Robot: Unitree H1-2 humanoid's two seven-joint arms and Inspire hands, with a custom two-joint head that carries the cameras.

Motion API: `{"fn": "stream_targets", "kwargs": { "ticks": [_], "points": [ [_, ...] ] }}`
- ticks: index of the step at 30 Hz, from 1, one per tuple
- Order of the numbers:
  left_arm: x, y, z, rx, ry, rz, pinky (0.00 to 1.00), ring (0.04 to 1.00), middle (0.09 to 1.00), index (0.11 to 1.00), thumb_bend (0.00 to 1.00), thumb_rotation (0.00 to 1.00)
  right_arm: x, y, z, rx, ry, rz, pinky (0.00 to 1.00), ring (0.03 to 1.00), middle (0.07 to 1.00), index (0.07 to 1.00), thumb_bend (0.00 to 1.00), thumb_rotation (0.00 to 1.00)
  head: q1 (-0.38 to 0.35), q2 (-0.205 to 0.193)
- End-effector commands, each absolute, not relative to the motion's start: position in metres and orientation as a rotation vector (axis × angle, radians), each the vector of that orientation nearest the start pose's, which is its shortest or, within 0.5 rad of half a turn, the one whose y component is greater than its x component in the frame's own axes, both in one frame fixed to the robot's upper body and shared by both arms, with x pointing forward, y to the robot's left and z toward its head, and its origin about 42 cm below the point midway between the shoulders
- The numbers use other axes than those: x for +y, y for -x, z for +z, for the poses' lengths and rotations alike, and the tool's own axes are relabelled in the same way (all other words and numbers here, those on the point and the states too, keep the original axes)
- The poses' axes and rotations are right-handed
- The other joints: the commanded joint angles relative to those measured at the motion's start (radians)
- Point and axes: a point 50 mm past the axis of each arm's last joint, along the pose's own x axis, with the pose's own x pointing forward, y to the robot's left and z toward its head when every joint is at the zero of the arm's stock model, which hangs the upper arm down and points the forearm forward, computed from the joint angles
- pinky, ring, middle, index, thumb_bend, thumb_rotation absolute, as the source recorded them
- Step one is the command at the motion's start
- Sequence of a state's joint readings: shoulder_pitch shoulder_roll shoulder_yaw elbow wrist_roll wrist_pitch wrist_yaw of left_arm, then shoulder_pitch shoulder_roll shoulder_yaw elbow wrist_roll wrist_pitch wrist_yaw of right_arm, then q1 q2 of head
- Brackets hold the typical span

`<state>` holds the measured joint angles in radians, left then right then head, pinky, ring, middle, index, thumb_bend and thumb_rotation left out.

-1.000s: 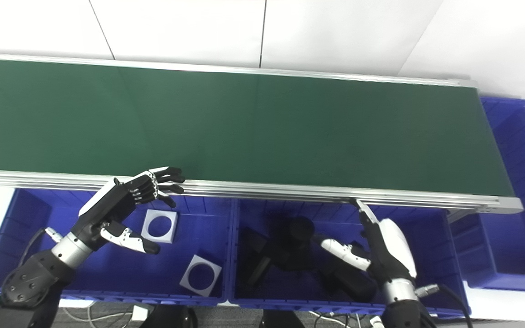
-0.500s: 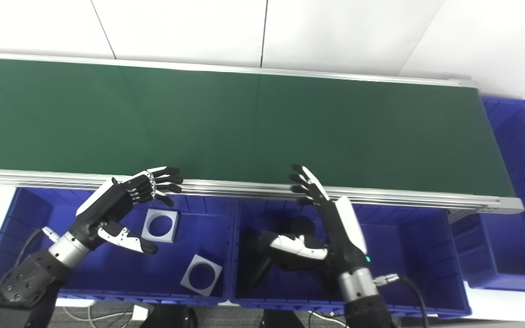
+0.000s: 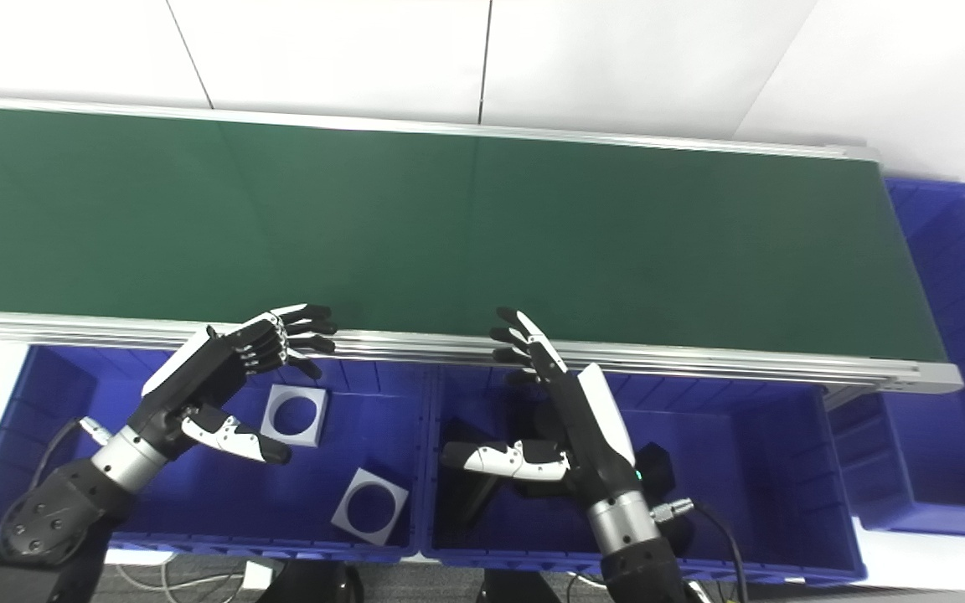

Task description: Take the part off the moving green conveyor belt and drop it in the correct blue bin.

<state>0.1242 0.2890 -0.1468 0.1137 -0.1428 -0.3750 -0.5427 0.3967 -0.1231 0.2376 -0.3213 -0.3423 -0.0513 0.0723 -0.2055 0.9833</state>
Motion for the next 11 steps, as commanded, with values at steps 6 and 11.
{"fn": "stream_targets", "kwargs": {
  "ticks": [6, 11],
  "points": [
    [0.2576, -0.2261, 0.0692, -0.126, -0.159, -0.653, 0.62, 0.769, 0.832, 0.856, 0.98, 0.27, -0.1919, -0.1507, 0.1062, -0.048, 0.367, 0.238, 0.68, 0.780, 0.849, 0.928, 0.87, 0.34, -0.009, -0.002],
    [0.2601, -0.2249, 0.0676, -0.118, -0.157, -0.651, 0.63, 0.770, 0.834, 0.858, 0.98, 0.26, -0.1905, -0.1504, 0.1046, -0.051, 0.362, 0.238, 0.68, 0.777, 0.845, 0.924, 0.87, 0.35, -0.016, -0.007]
  ]
}}
